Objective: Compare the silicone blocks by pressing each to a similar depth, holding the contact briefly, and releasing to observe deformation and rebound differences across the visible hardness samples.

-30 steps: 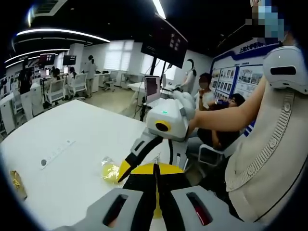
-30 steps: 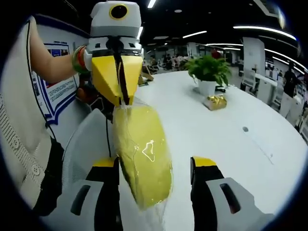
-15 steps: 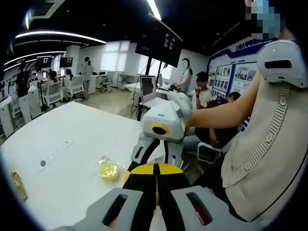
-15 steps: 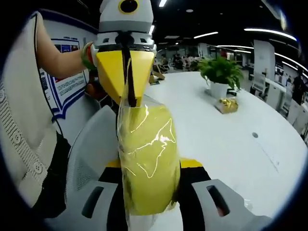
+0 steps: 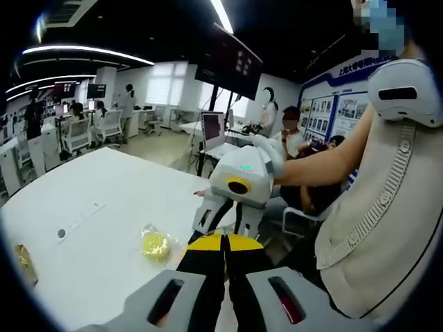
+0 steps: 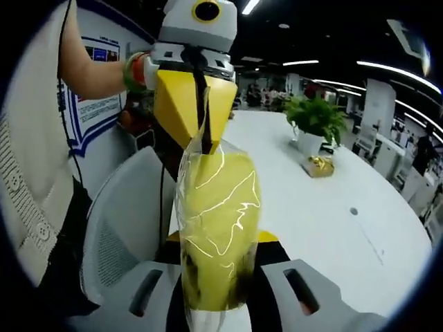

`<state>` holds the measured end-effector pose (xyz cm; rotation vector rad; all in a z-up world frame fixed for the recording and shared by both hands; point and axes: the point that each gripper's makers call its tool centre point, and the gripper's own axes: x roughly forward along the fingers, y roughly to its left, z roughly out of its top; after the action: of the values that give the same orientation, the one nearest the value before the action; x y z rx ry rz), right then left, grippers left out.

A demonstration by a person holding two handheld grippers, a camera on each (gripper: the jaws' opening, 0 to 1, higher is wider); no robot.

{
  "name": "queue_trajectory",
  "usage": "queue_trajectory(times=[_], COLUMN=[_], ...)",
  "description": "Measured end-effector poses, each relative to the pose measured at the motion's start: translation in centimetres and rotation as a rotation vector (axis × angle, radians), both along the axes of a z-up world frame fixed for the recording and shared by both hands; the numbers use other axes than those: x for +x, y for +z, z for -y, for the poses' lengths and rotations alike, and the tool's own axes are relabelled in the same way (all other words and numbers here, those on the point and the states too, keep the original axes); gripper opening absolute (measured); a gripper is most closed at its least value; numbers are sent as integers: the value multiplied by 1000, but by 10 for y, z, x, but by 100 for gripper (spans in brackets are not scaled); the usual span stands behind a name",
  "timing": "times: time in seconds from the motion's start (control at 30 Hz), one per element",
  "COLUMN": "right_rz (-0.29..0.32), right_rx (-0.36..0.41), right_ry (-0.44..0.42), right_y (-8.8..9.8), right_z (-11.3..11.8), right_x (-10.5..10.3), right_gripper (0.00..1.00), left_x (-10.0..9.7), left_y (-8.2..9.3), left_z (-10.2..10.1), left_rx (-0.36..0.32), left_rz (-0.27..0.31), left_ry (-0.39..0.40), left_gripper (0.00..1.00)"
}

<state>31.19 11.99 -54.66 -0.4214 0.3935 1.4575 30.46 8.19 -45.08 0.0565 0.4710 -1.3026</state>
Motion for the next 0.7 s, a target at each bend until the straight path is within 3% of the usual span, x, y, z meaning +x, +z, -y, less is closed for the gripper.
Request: queue_trajectory(times=[0.17,0.2,0.37,0.4,0.63,0.7], right_rz=[-25,0,-6,31,-6,13], right_rx=[-29,-32,-42,-42,-45,-45], right_ry=[-23,-26,-39,-50,-43,-41], right_y=[-4,-4,-5,-4,-6,-6], right_z=[2,2,2,2,2,2], right_x=[0,2,1,5,2,2], right_gripper=[13,13,11,10,9,9], left_x=[2,2,3,3,3,3], left_y=[-3,-4,-5,-5,-6,-7], left_z=[0,0,-1,-1,-2,-2], left_rx=[12,14,14,14,13,12], left_rz=[2,0,-7,-6,-8,-11], left_ry=[9,9,14,15,17,18], left_gripper=[0,0,0,0,0,0])
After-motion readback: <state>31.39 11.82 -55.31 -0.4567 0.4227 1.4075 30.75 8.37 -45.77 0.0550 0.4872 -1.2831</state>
